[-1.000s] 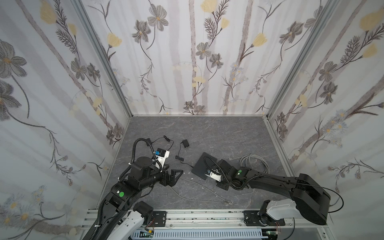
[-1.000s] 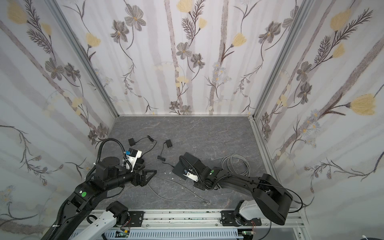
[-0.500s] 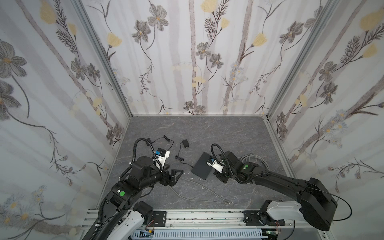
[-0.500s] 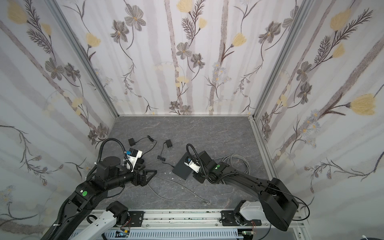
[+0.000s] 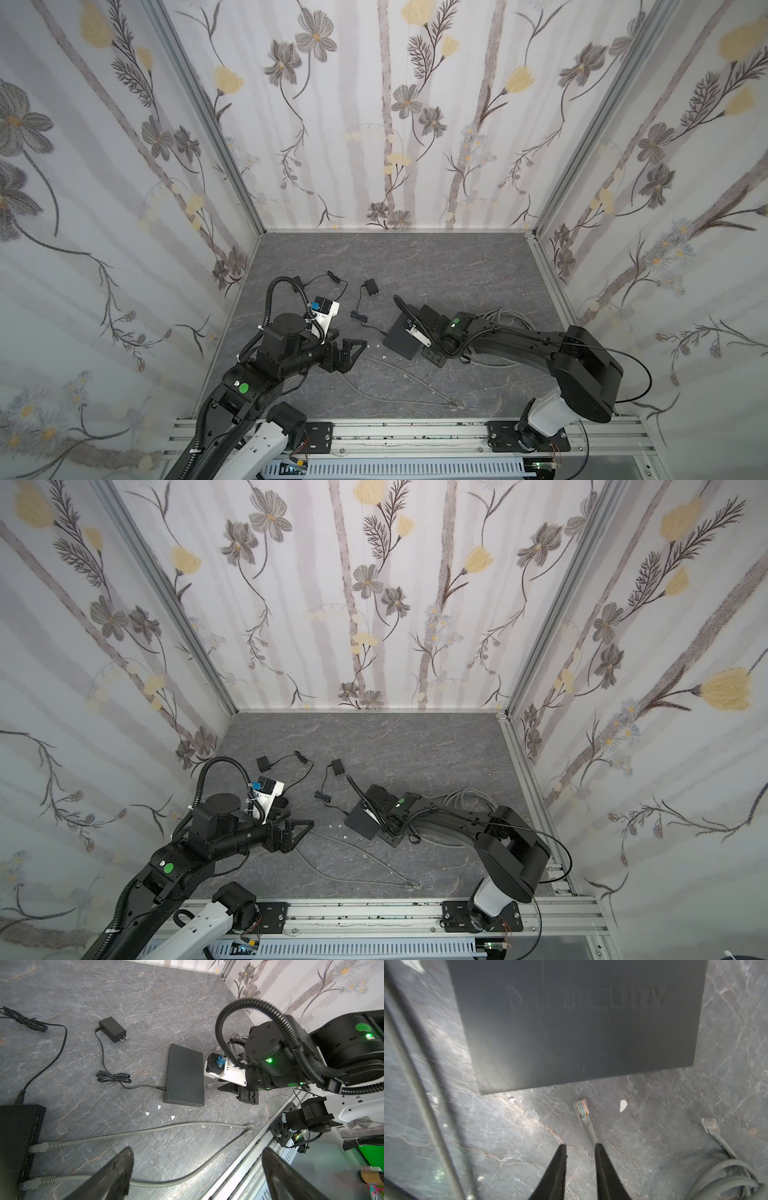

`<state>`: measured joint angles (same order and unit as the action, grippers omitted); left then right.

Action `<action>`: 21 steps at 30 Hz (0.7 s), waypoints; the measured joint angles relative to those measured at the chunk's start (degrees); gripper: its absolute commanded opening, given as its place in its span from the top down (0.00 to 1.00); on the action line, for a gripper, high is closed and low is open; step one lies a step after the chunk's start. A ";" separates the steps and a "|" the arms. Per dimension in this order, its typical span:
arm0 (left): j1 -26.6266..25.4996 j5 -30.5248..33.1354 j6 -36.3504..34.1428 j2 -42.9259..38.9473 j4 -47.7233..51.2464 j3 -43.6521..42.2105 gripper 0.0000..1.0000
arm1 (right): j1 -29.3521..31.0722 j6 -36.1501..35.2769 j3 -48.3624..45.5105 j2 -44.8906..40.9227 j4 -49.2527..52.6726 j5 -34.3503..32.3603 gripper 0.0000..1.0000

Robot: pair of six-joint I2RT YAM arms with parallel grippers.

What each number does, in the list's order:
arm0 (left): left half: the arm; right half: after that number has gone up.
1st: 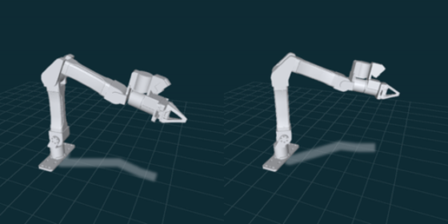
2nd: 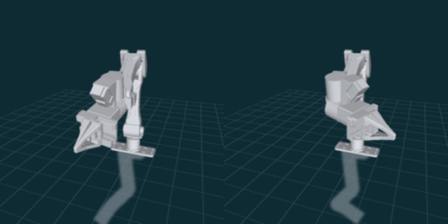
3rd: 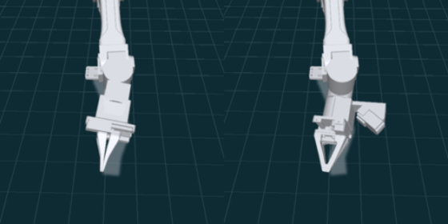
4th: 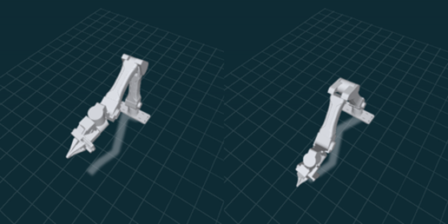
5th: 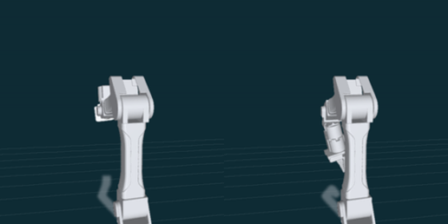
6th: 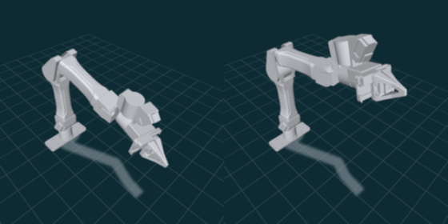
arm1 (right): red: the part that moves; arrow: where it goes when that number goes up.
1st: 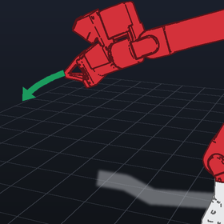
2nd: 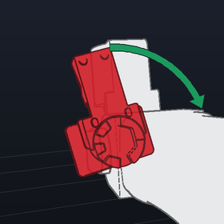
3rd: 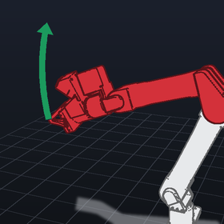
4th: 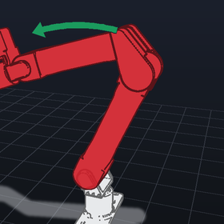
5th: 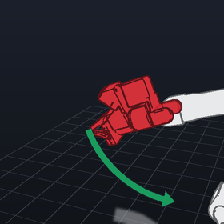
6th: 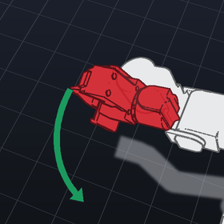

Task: Insert the plug into the switch port
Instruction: 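Carry the ethernet plug with the right gripper to the grey box's edge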

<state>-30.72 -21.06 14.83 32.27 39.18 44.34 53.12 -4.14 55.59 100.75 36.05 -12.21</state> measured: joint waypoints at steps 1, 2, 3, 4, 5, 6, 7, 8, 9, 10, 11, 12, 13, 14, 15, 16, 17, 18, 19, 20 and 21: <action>0.00 0.00 0.00 -0.07 0.00 0.00 0.03 | 0.02 -0.22 0.02 0.37 0.55 -0.55 0.75; 0.00 0.00 0.00 -0.09 0.00 0.00 0.03 | 0.02 -0.87 0.07 0.66 0.83 -1.01 0.75; 0.00 0.00 0.00 -0.09 0.00 0.00 0.03 | 0.02 -0.87 0.17 0.96 1.05 -1.46 0.75; 0.00 0.00 0.00 -0.13 0.00 0.00 0.03 | 0.00 -1.09 0.24 1.29 1.03 -1.68 0.75; 0.00 0.00 0.00 -0.15 0.00 0.00 0.03 | 0.00 -1.70 0.24 1.49 1.01 -1.68 0.75; -0.04 0.02 -0.02 -0.26 0.00 0.00 0.03 | 0.00 -2.40 0.26 1.70 1.01 -1.66 0.75; -0.09 0.00 -0.02 -0.37 0.00 0.00 0.03 | 0.00 -2.56 0.26 1.95 0.92 -1.62 0.75; -0.11 -0.02 -0.02 -0.42 0.00 0.00 0.03 | 0.00 -3.17 0.26 2.05 0.83 -1.55 0.75; -0.11 0.00 -0.02 -0.42 0.00 0.00 0.03 | 0.00 -3.76 0.22 2.08 0.57 -1.25 0.75; -0.11 0.00 -0.02 -0.39 0.00 -0.02 0.03 | -0.07 -3.96 0.20 2.08 0.11 -1.09 0.75; -0.11 0.00 -0.02 -0.39 0.00 -0.02 0.03 | -0.17 -4.37 0.09 2.08 -0.48 -0.98 0.75; -0.11 0.00 -0.02 -0.42 0.00 -0.02 0.03 | -0.26 -4.94 0.00 2.08 -0.94 -0.48 0.75; -0.11 0.00 -0.02 -0.42 0.00 -0.02 0.03 | -0.39 -4.98 -0.04 2.14 -1.11 -0.13 0.75; -0.17 0.00 -0.02 -0.39 0.00 -0.02 0.03 | -0.48 -5.25 -0.04 2.29 -1.33 -0.13 0.75; -0.22 0.00 -0.02 -0.39 0.00 -0.02 0.03 | -0.61 -5.44 -0.07 2.51 -1.62 -0.11 0.75; -0.22 0.00 -0.02 -0.39 0.00 -0.02 0.03 | -0.70 -5.60 -0.09 2.69 -1.84 -0.09 0.75; -0.22 0.00 -0.02 -0.37 0.00 -0.02 0.03 | -0.81 -5.86 -0.11 2.82 -2.01 -0.04 0.75; -0.22 0.00 -0.02 -0.37 0.00 -0.02 0.03 | -1.03 -6.01 -0.11 3.02 -2.19 0.26 0.75; -0.22 0.00 -0.02 -0.35 0.00 -0.02 0.03 | -1.09 -6.05 -0.11 3.26 -2.51 0.39 0.75; -0.26 0.00 -0.02 -0.35 0.00 -0.02 0.03 | -1.20 -6.36 -0.13 3.45 -2.71 0.50 0.75; -0.26 0.00 -0.02 -0.33 0.00 -0.02 0.03 | -1.36 -6.47 -0.24 3.58 -2.91 0.83 0.75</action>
<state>-30.98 -21.06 14.81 31.94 39.18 44.31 51.77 -10.61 55.35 104.33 33.15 -11.38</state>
